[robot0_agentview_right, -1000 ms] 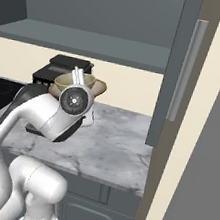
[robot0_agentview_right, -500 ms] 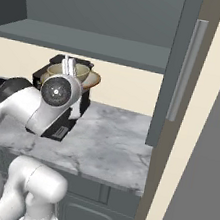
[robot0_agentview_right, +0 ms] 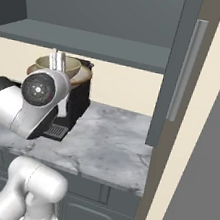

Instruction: Pick up the bowls on the counter and stack them on top of one another in the open cabinet. Place the smaller bowl on top of the larger bowl.

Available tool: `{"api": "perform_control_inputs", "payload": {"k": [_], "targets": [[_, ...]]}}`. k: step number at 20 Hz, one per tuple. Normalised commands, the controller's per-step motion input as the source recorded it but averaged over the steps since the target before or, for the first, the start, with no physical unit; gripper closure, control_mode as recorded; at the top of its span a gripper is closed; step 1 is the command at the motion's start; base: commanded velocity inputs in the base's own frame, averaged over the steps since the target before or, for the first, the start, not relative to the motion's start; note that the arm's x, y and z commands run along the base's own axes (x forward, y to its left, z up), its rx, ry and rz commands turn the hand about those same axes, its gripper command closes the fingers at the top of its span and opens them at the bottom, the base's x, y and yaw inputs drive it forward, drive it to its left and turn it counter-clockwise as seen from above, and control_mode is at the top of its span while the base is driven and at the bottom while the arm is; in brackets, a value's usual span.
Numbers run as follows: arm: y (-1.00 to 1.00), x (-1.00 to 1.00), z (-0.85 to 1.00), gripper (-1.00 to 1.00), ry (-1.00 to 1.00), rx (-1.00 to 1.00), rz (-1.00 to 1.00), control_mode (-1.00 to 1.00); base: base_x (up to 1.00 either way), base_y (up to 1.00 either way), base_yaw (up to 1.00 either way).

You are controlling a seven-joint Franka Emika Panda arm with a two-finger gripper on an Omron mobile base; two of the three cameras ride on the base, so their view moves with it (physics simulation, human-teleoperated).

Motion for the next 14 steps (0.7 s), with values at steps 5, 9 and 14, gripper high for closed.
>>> {"api": "perform_control_inputs", "payload": {"k": [5,9,14], "targets": [[0.19,-0.18,0.38,1.00,-0.05,0.06,-0.01,-1.00,0.00,0.00,0.00],[0.19,-0.01,0.41,1.00,-0.06,0.04,-0.03,-1.00,0.00,0.00,0.00],[0.18,0.00,0.40,1.00,-0.05,0.03,-0.03,-1.00,0.00,0.00,0.00]]}}
